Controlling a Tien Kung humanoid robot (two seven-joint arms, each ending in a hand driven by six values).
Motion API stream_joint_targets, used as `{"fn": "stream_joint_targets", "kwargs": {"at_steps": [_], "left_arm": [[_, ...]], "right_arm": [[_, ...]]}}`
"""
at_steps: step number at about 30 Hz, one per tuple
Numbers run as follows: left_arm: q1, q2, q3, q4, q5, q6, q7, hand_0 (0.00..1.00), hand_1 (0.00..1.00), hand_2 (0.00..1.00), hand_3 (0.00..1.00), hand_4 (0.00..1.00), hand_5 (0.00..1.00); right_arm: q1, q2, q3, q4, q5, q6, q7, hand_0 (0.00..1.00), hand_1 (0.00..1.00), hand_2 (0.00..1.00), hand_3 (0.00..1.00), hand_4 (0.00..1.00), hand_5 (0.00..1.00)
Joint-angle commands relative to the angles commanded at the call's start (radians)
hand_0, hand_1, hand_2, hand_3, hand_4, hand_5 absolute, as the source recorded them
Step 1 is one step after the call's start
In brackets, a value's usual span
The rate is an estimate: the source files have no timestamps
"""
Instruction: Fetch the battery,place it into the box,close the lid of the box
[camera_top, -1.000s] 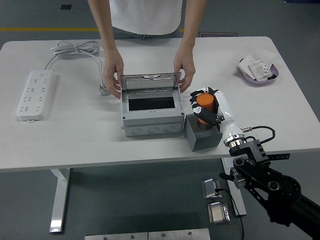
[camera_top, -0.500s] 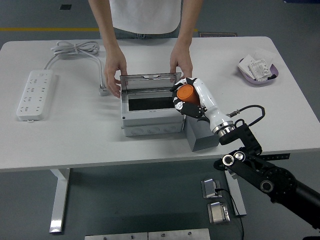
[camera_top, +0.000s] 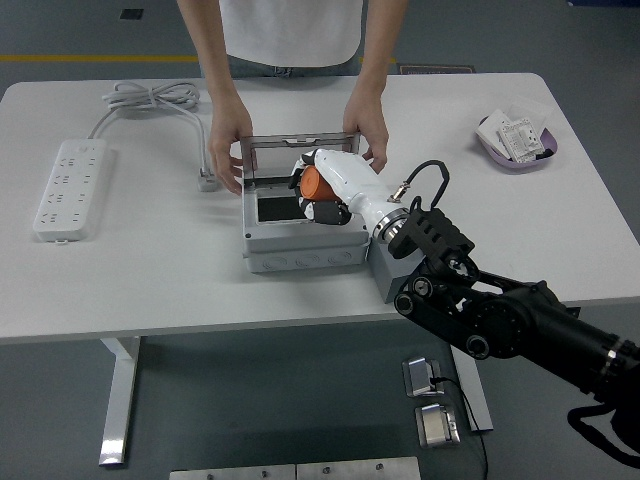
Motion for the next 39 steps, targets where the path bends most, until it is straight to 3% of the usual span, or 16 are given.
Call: {"fn": "stream_joint_targets", "kwargs": {"at_steps": [12,17,18,23,24,29,30,36,37,39], "left_arm": [[-0.011,0.005,0.023,-0.001,-0.016,-0.001,0.001,0.617,0.688,0.609,0.626,0.681,0.099],[-0.014,0.006,0.025,-0.002,-0.015,-0.001,0.001,0.618,0.688,0.610,0.626,0.682,0.103],[-0.016,0.006,0.025,-0.003,-0.014,-0.001,0.001,0.617,0.688,0.609,0.625,0.681,0.104],[-0.021,0.005,0.025,-0.004,-0.011,-0.002,0.002,0.617,0.688,0.609,0.625,0.681,0.104],[-0.021,0.005,0.025,-0.004,-0.011,-0.002,0.002,0.617,0.688,0.610,0.625,0.681,0.104],[-0.022,0.005,0.029,-0.004,-0.012,-0.001,0.002,0.617,0.688,0.610,0.625,0.681,0.104],[-0.022,0.004,0.031,-0.004,-0.013,-0.001,0.002,0.617,0.688,0.610,0.625,0.681,0.106],[-0.023,0.003,0.033,-0.004,-0.011,-0.001,0.002,0.617,0.688,0.610,0.625,0.681,0.106],[-0.023,0.002,0.034,-0.004,-0.012,-0.001,0.002,0.617,0.688,0.608,0.625,0.680,0.107],[-0.022,0.002,0.034,-0.004,-0.012,0.000,0.003,0.617,0.688,0.608,0.625,0.680,0.107]], "right_arm": [[0.086,0.053,-0.082,-0.150,0.161,-0.045,0.059,0.116,0.275,0.465,0.350,0.002,0.002],[0.093,0.065,-0.092,-0.188,0.192,-0.021,0.071,0.118,0.280,0.468,0.350,0.002,0.002],[0.093,0.067,-0.095,-0.193,0.195,-0.016,0.071,0.178,0.332,0.494,0.435,0.036,0.002],[0.092,0.072,-0.106,-0.206,0.193,0.007,0.065,0.178,0.332,0.494,0.435,0.036,0.002],[0.092,0.073,-0.107,-0.207,0.192,0.011,0.063,0.360,0.533,0.606,0.685,0.363,0.108],[0.092,0.074,-0.106,-0.204,0.185,0.031,0.060,0.360,0.533,0.606,0.685,0.363,0.108],[0.092,0.074,-0.105,-0.204,0.184,0.033,0.060,0.764,0.728,0.726,0.865,0.738,0.405],[0.092,0.074,-0.101,-0.195,0.174,0.041,0.058,0.764,0.728,0.726,0.865,0.738,0.405],[0.091,0.072,-0.099,-0.189,0.171,0.041,0.056,0.895,0.762,0.755,0.881,0.905,0.605],[0.090,0.067,-0.095,-0.177,0.170,0.042,0.053,0.895,0.762,0.755,0.881,0.905,0.605]]}}
